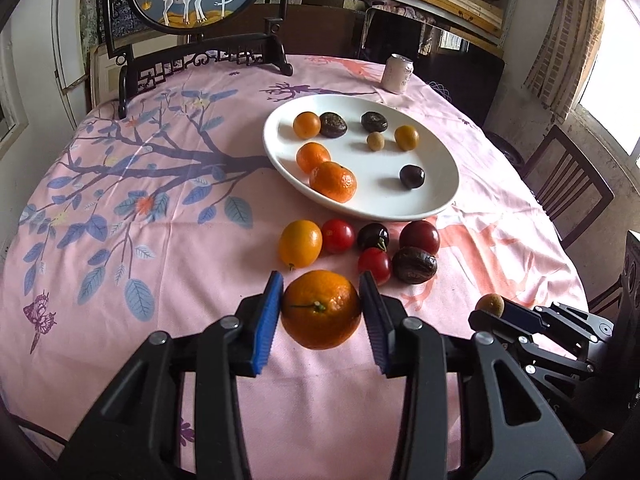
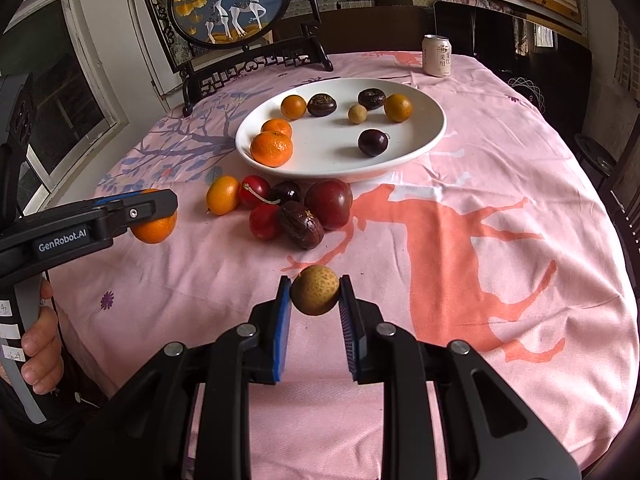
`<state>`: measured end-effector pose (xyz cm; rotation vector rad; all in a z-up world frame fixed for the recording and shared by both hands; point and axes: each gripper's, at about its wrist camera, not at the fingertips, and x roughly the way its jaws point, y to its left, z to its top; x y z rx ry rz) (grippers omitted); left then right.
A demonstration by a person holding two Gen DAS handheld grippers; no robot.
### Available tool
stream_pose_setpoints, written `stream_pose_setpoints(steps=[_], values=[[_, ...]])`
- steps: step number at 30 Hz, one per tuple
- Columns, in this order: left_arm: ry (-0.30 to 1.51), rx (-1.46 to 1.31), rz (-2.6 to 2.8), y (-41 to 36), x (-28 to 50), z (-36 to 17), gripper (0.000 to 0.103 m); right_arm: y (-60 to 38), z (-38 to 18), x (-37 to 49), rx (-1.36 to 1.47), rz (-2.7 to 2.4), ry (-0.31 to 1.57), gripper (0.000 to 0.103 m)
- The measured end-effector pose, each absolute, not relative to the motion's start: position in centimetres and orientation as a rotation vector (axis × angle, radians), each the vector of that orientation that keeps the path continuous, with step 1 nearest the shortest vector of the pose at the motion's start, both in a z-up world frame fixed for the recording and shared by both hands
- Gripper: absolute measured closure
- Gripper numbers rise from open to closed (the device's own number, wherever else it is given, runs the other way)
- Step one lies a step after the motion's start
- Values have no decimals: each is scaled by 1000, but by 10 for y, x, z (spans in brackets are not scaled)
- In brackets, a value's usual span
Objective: Organize fruits
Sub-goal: 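Place the mandarin and the brown fruit on the white plate, opening both tools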
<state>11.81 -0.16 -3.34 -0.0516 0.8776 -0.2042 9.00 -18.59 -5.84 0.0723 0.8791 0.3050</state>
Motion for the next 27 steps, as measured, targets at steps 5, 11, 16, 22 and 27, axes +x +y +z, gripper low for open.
stream_pose_setpoints(steps=[5, 11, 16, 22, 27], values=[[882, -42, -190, -2, 128, -30, 63, -186, -61, 95, 70, 314, 888, 79], [868, 25, -188, -19, 194, 2, 63, -196, -29, 139, 11, 293, 819, 79], [917, 72, -182, -48, 285, 6, 63, -196, -17, 213, -67, 277, 782, 79], [1017, 94, -165, -76, 352, -32, 63, -207, -48, 288, -75, 240, 880, 79], [1026, 83, -178, -80, 364, -38, 62, -211, -57, 306, -75, 235, 897, 76]])
